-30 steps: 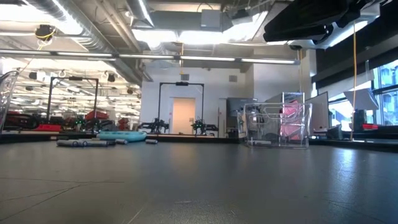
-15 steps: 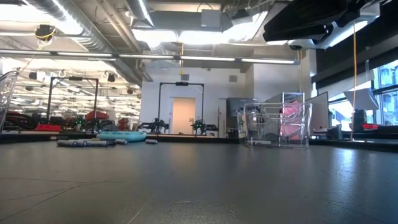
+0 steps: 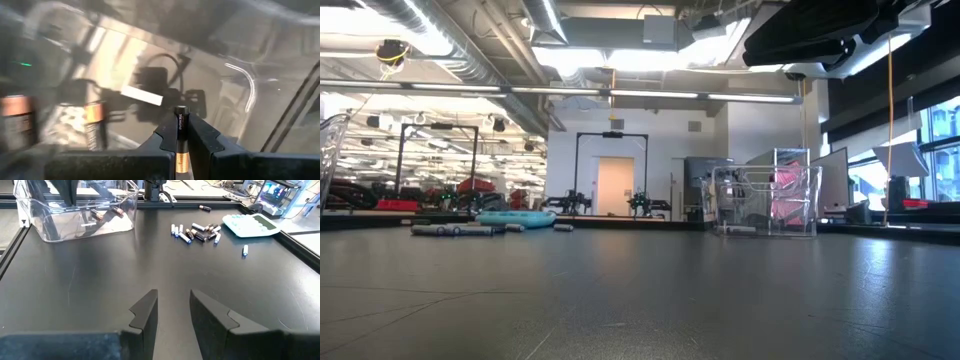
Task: Sort batteries
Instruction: Put the black battery into the bottom transparent bin
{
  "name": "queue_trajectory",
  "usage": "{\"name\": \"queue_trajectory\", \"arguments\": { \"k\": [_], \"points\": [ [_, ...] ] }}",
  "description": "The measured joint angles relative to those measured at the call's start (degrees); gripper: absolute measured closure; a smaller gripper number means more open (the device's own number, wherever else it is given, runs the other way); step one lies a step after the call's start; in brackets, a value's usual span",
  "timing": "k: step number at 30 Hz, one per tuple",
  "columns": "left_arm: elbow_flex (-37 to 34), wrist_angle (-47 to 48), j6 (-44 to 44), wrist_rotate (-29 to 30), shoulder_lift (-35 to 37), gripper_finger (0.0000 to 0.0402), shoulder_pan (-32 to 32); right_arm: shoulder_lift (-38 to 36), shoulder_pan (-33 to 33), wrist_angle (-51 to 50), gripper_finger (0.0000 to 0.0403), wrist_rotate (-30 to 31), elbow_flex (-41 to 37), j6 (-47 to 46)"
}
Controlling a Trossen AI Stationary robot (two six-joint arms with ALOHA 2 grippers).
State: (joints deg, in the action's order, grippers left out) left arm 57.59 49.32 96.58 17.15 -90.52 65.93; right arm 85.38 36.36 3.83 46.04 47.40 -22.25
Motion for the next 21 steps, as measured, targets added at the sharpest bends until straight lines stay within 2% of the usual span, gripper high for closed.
{"name": "queue_trajectory", "arguments": {
  "k": [3, 7, 14, 21],
  "points": [
    [-5.60, -8.43, -0.29, -1.50, 0.79, 0.0390, -0.92, 0.00, -0.02, -0.04, 0.0288, 0.02, 0.00, 0.21],
    [-11.12, -14.39, -0.73, -5.56, 0.86, 0.0390, -2.14, 0.00, -0.50, -0.06, 0.0288, -0.04, 0.00, 0.59],
    [-14.61, -18.81, -4.02, -7.83, 1.48, 0.0385, -3.43, 0.00, -1.62, -0.06, 0.0288, -0.27, 0.00, 0.65],
    [-14.91, -13.26, -2.23, -8.51, 5.34, 0.0298, -3.39, 0.00, -1.62, -0.06, 0.0288, -0.59, 0.00, 0.49]
  ]
}}
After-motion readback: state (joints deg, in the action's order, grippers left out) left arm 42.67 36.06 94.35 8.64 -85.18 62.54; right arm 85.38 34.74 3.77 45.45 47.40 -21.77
